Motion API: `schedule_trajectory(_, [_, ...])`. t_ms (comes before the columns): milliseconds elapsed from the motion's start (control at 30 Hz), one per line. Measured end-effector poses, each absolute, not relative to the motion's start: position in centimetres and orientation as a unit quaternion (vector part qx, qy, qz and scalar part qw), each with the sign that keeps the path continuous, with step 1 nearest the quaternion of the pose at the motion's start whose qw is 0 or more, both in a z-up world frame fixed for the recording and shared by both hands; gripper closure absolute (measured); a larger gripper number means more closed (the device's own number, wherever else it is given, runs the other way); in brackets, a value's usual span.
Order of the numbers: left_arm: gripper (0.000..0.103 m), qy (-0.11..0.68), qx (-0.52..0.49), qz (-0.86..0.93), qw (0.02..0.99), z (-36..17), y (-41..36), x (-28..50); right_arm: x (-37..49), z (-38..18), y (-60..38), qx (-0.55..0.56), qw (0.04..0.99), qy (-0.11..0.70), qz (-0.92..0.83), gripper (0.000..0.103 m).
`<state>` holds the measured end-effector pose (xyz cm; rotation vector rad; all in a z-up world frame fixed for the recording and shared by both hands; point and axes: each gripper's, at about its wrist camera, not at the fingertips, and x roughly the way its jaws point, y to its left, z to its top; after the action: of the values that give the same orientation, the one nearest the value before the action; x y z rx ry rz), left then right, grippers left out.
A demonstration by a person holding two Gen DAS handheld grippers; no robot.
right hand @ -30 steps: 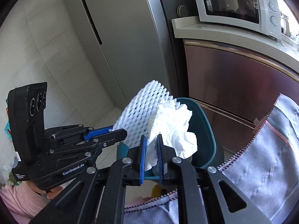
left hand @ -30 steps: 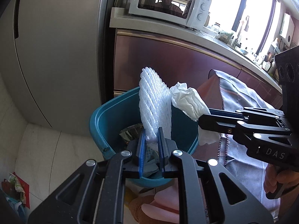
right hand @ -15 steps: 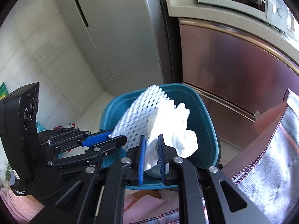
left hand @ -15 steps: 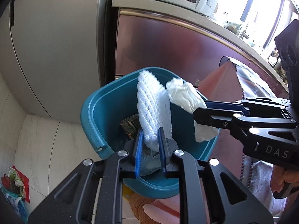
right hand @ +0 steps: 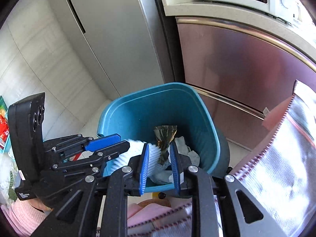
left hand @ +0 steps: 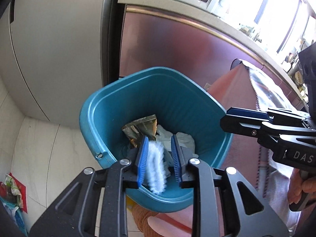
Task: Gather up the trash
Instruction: 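Move both tools back over the table toward the paper cup and wrapper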
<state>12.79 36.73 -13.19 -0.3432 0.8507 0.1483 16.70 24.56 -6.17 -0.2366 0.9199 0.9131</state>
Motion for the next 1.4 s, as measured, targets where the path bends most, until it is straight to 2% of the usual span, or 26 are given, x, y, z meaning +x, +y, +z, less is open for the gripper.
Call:
schedule_trajectory(367, [0.074,0.345,-0.149,0.018,0.927,-8.2,33.5,9.9,13.6,-2.3,18.2,-0.065,0.821,0.364,0.434,0.078])
schedule_trajectory(433, [0.074,0.337,-0.143,0.000,0.931,-7.5,32.1,9.7,12.9,-1.6,16.4,-0.053,0.829,0.354,0.430,0.075])
schedule_trajectory(733, [0.071,0.318,-0.090,-0.100,0.938,-5.2,23.2,9.5,10.1,0.1,7.0,0.004,0.865,0.326,0.381,0.075])
schedule_trajectory(1233, [0.069,0.340,0.003,-0.222,0.914,-5.1,7.1,12.5,3.9,-1.6,-13.4,0.118,0.927,0.304,0.188,0.075])
schedule_trajectory(1400, [0.069,0.348,0.030,-0.240,0.906,-5.4,2.4,15.2,4.2,-2.8,-17.7,0.151,0.930,0.304,0.142,0.074])
